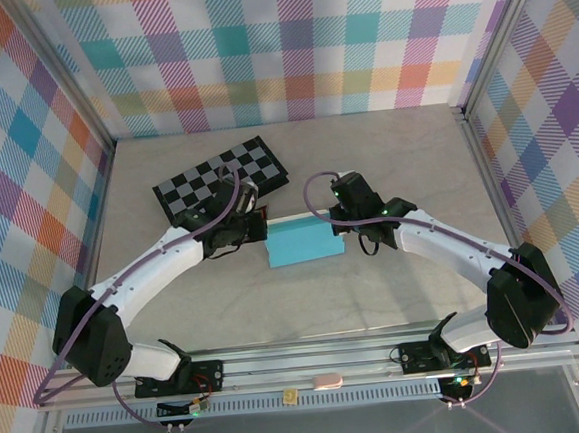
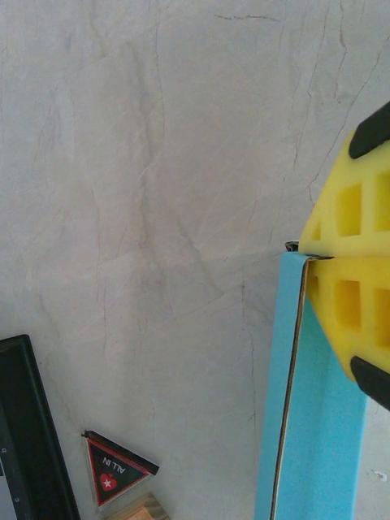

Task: Fold the paper box

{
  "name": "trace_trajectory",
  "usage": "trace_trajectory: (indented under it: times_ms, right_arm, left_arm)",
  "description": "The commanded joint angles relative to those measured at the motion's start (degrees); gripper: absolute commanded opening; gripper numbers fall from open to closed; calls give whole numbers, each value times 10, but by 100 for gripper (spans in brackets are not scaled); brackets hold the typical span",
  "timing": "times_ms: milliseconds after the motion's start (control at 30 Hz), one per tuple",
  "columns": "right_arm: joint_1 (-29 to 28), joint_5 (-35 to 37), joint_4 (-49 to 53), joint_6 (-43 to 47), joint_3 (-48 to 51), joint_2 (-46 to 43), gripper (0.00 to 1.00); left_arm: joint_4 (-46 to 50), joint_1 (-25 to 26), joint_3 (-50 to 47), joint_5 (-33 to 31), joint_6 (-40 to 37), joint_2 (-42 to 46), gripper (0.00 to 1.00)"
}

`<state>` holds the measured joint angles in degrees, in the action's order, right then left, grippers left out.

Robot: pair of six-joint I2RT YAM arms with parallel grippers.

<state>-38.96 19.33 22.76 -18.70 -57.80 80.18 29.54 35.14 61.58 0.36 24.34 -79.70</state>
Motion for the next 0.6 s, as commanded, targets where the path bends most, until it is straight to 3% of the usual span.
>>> trace_trajectory:
  times_ms: [0,567]
  right_arm:
    - [-4,-13,7,-6,15,-7,0]
    - [-4,-12,6,-6,19,-8,0]
  left_arm:
    - [-2,9,-14,22,-38,9,0]
    - [-27,13,-42,14,-40,10,0]
